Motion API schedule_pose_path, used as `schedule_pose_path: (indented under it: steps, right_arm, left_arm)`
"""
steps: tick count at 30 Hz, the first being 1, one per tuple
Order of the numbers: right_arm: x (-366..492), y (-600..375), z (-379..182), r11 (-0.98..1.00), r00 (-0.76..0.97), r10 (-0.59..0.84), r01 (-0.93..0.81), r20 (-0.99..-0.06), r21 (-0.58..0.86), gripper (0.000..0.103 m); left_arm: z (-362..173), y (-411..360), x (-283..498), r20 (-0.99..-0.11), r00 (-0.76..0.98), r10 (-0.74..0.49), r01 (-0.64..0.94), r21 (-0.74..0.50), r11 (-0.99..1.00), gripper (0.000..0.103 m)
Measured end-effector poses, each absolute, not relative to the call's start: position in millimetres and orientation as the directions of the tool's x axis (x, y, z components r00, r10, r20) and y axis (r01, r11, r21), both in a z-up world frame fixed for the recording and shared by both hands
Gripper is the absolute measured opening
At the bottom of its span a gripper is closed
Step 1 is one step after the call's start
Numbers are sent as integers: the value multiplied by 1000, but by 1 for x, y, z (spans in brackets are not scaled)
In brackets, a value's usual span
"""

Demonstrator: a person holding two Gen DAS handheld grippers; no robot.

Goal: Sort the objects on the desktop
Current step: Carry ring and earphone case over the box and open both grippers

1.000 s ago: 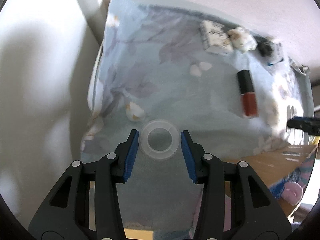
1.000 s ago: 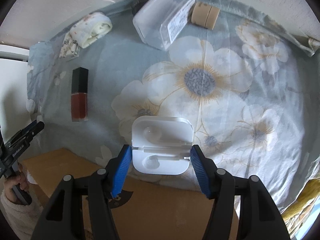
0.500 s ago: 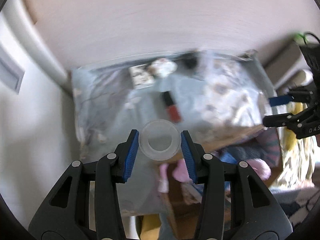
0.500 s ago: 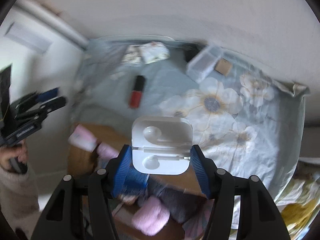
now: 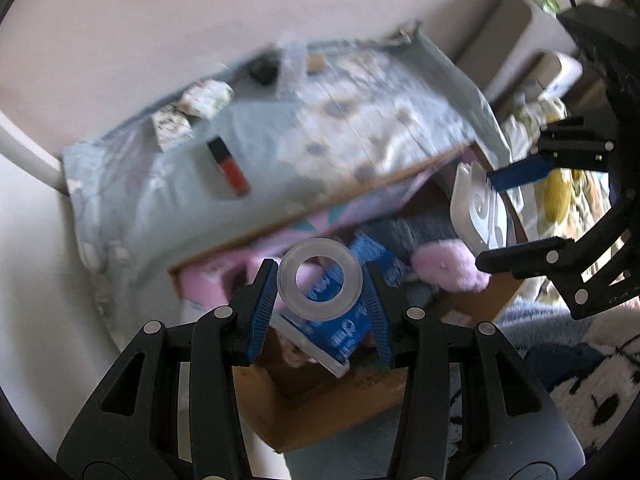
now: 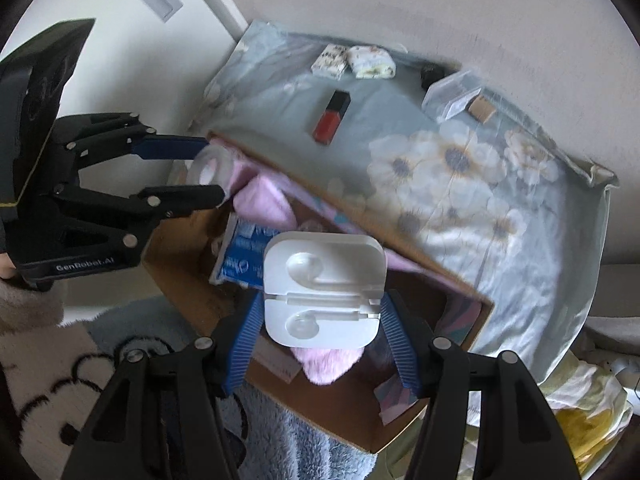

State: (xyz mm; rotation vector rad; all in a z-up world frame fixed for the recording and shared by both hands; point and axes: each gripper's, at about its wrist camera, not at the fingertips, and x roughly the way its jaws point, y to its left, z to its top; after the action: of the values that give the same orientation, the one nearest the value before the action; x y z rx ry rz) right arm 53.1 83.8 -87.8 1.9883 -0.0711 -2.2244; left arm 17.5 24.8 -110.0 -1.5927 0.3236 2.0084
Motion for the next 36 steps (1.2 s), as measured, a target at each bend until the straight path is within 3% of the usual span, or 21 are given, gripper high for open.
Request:
schedule_pose_path:
  steps: [36]
  right_arm:
    - [78, 76, -129, -984, -21, -129, 123, -991, 126, 56]
  left_arm:
    - [-154, 31, 50, -983, -92, 161, -580, -79, -811, 42]
